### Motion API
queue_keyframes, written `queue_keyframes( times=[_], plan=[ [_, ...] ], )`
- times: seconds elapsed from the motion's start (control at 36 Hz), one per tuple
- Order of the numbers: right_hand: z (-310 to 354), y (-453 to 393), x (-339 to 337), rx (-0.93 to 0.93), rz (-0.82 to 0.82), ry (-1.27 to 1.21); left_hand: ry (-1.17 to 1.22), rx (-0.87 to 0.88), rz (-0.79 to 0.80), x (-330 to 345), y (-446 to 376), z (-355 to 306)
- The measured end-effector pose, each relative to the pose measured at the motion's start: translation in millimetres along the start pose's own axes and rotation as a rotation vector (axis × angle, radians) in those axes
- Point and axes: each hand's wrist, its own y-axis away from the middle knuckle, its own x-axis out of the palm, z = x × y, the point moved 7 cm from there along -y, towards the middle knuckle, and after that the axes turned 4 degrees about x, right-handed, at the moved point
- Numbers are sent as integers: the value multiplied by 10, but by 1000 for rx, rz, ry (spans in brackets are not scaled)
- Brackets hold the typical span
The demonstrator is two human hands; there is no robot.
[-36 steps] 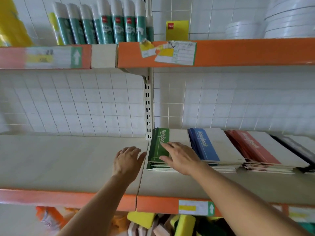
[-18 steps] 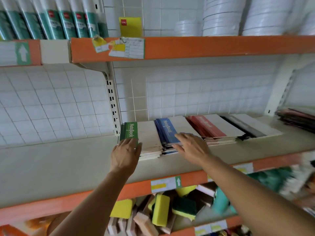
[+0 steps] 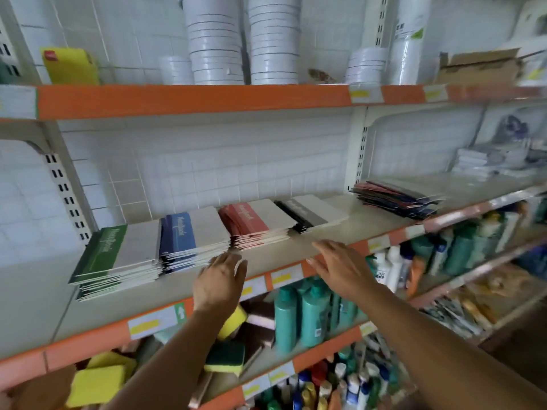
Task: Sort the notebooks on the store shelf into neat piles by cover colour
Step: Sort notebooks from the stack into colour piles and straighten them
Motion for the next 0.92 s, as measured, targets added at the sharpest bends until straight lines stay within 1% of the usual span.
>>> queue_keyframes(
  times=[0.14, 0.25, 0.5, 0.56, 0.72, 0.81, 0.92],
  plan=[
    [-764, 305, -136, 54, -1, 1, -3, 19, 54, 327, 112, -753],
    [-1301, 509, -249, 101, 15, 28, 23, 46, 56, 551, 90, -1266],
    [-2233, 733, -520, 195, 2, 89, -5, 134, 148, 1063, -74, -2204],
    [-2402, 727, -548, 211, -1, 92, -30, 143, 162, 1167, -158, -2362],
    [-2902, 526, -530, 248, 4, 86, 2, 159, 191, 1597, -489, -2691],
    [-3151, 331, -514, 259, -32, 100, 29, 160, 174, 1813, -705, -2790],
    [-3431, 17, -494, 265, -32, 116, 75, 160, 162, 2095, -1043, -2878]
  ],
)
